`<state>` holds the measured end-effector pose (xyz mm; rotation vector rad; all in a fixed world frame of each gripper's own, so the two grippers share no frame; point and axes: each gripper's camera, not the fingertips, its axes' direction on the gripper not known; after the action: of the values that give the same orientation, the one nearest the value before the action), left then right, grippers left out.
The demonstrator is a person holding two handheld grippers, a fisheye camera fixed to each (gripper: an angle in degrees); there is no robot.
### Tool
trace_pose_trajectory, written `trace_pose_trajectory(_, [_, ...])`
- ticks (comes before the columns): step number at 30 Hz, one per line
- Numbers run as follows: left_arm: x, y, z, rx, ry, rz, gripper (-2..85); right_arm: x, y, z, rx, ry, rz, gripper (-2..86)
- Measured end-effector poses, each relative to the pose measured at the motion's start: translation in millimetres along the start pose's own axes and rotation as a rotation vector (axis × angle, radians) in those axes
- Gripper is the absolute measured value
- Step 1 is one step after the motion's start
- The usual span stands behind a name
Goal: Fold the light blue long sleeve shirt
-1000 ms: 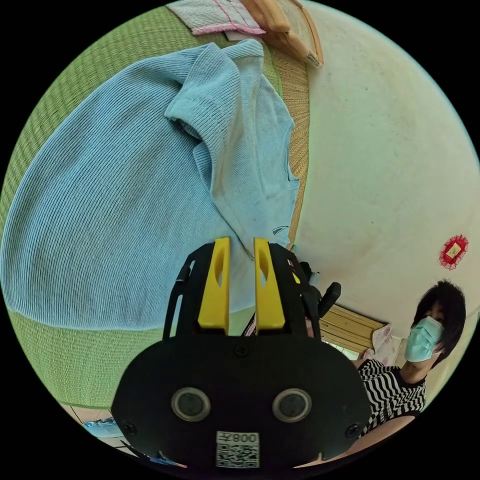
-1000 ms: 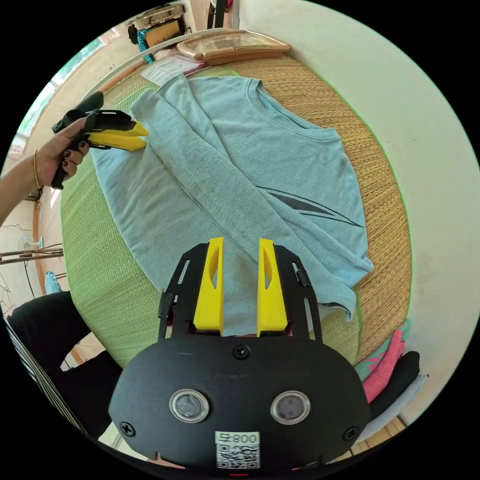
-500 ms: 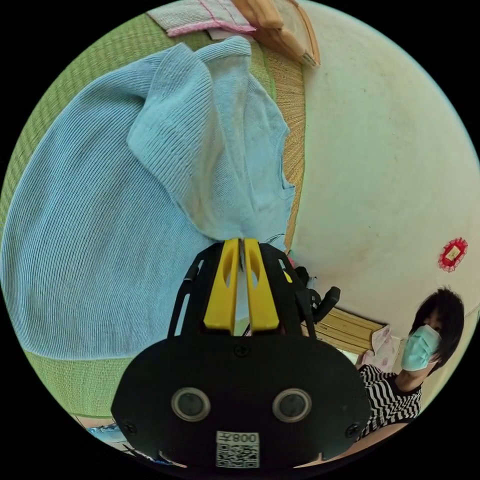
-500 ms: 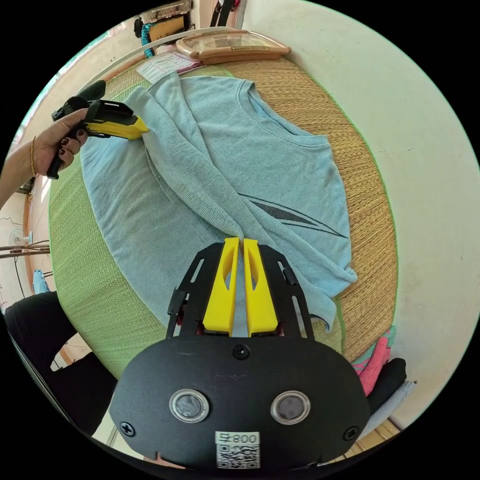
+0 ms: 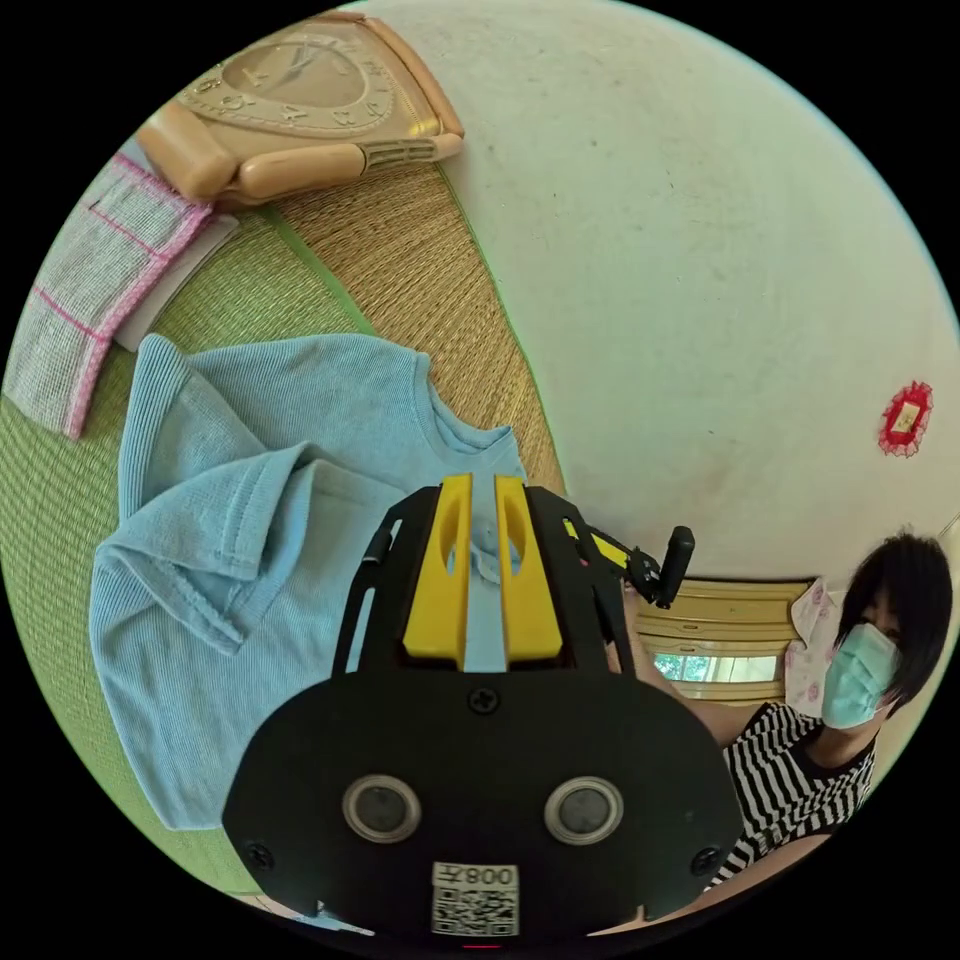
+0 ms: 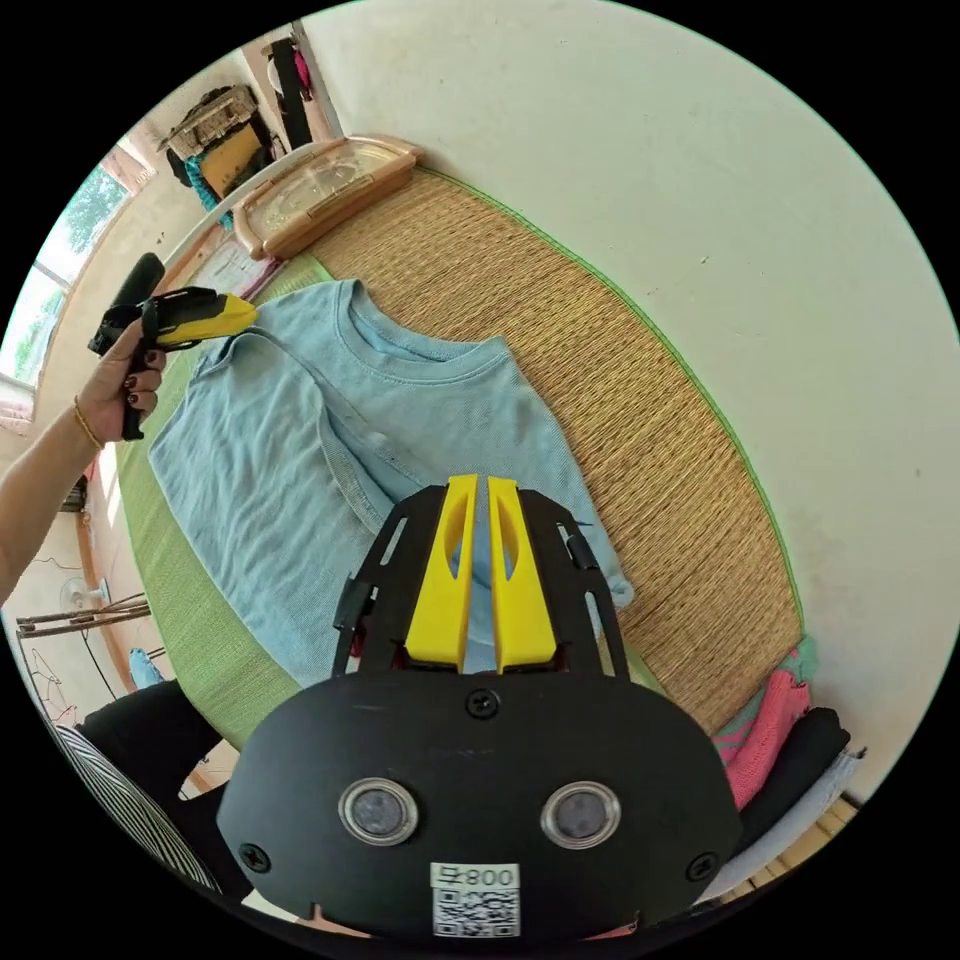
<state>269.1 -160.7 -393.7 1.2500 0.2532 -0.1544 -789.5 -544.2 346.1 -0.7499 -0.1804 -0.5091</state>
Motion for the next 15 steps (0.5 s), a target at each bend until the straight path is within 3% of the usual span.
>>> trace_pose_trajectory(3, [8.5, 12.7, 4.1, -0.085, -0.085, 0.014, 2.7, -27.7, 20.3, 22.3, -0.070, -0.100, -0.089, 0.0])
trace_pose_trajectory(7, [14.6, 11.5, 9.4, -0.165, -0.266, -0.029, 1.1, -36.3, 25.1, 50.0, -0.158, 0.015, -0.162, -0.3])
trace_pose_trajectory(15, [58.7, -34.5, -29.6, 0.106, -0.409, -0.031, 0.7, 50.2, -4.5, 20.0, -0.068, 0.146, 0.010, 0.6])
